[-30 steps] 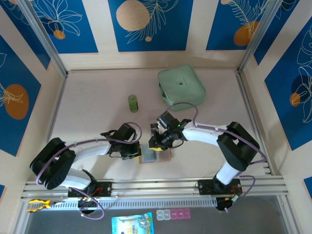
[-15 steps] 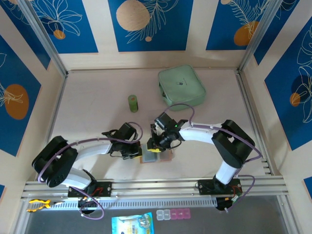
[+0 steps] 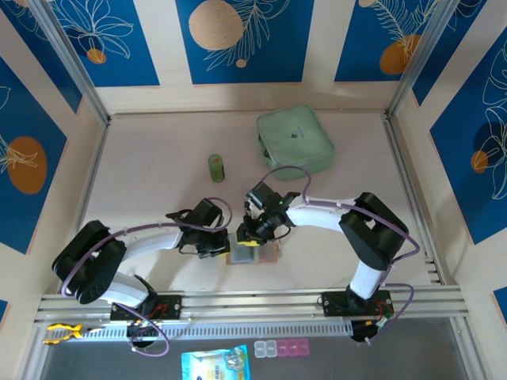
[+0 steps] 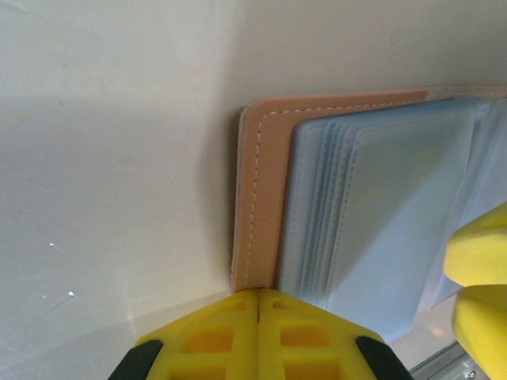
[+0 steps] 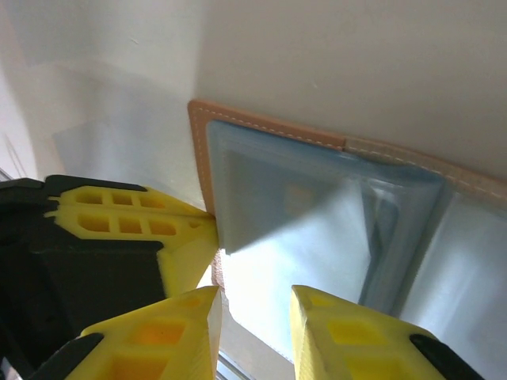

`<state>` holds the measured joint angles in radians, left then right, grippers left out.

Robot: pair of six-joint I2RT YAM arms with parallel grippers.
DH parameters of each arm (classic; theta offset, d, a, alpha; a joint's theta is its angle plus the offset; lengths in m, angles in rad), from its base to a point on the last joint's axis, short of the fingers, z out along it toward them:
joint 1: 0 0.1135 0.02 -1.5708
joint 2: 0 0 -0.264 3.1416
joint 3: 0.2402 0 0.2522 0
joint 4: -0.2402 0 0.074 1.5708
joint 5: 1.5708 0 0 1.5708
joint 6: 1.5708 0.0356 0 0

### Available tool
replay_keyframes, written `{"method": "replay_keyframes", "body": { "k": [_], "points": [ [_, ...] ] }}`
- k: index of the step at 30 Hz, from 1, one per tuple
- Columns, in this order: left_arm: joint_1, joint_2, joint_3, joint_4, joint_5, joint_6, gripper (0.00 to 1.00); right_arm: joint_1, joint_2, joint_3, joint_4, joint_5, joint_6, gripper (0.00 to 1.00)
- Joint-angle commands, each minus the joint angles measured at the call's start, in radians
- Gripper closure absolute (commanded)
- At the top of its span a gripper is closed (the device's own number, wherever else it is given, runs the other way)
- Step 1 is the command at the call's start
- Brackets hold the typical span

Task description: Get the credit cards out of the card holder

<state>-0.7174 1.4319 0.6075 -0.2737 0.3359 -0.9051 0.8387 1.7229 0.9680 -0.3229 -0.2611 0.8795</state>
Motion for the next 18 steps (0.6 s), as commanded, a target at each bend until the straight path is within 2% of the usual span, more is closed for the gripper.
{"method": "replay_keyframes", "body": {
  "k": [1,5,18],
  "points": [
    [0.003,0.023,0.016,-0.061,-0.041,0.031,1.0,0.006,0.003,0.005,-0.031,-0.001,-0.022,0.7],
    [0.003,0.024,0.018,-0.064,-0.037,0.032,1.0,0.016,0.004,-0.005,0.012,-0.029,-0.02,0.7],
    [0.003,0.019,0.018,-0.073,-0.04,0.032,1.0,0.02,0.028,0.005,-0.051,0.005,-0.037,0.7]
  ]
}}
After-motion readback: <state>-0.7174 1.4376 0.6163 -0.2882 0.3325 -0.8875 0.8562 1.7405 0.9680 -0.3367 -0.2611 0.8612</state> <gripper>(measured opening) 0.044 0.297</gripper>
